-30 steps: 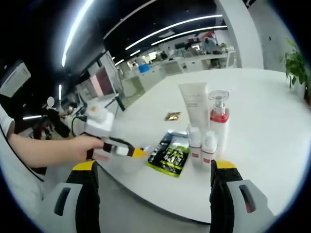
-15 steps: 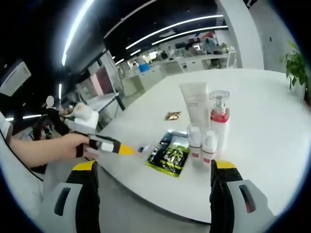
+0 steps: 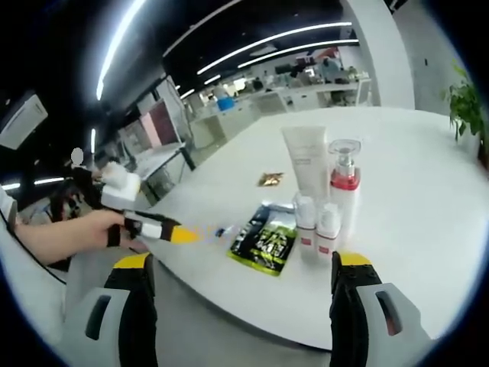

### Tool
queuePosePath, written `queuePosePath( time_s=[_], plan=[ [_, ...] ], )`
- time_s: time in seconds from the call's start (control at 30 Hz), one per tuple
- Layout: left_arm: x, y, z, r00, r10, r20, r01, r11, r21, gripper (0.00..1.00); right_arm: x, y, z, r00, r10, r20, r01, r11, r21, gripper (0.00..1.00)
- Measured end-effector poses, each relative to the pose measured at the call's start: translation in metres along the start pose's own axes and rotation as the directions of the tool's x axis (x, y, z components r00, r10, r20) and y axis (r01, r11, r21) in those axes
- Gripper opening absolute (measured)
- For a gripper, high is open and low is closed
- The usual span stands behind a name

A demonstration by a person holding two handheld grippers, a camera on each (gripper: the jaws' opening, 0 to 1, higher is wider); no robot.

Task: Arrange the skincare products in the storage area until every visible bottle or jar stands upright without overlapping.

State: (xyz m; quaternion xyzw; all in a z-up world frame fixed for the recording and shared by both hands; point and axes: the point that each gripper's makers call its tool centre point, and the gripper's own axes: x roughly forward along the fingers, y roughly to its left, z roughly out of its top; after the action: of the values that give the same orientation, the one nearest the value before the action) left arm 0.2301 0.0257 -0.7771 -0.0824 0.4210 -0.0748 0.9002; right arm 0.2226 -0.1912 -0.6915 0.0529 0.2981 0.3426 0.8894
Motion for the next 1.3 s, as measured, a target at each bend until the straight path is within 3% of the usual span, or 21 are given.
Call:
queuePosePath(
  time_s=[0.37, 0.73, 0.93, 1.07, 1.3],
  plan=[
    [-0.017, 0.005, 0.006, 0.998, -0.033, 0.045, 0.034, 0.999, -0.014, 0.75, 0.002, -0.002, -0.005, 1.0, -0.01, -0.024, 0.01, 1.0, 0.001, 0.95],
    [-0.045, 0.007, 0.015, 0.994, -0.066, 0.084, 0.064, 0.998, 0.027, 0.79, 0.002, -0.001, -0.007, 0.999, -0.011, -0.037, 0.011, 1.0, 0.006, 0.95],
    [-0.048, 0.01, 0.007, 0.99, -0.118, 0.071, 0.114, 0.992, 0.054, 0.79, 0.002, 0.0, -0.008, 0.999, -0.006, -0.042, 0.007, 1.0, 0.004, 0.95],
    [-0.047, 0.0, 0.016, 0.98, -0.168, 0.104, 0.16, 0.984, 0.081, 0.82, 0.002, 0.0, -0.009, 0.999, -0.004, -0.045, 0.004, 1.0, -0.001, 0.95],
    [-0.045, -0.005, 0.015, 0.974, -0.198, 0.108, 0.185, 0.976, 0.115, 0.91, 0.002, 0.0, -0.009, 0.999, -0.004, -0.045, 0.004, 1.0, 0.007, 0.96]
  ],
)
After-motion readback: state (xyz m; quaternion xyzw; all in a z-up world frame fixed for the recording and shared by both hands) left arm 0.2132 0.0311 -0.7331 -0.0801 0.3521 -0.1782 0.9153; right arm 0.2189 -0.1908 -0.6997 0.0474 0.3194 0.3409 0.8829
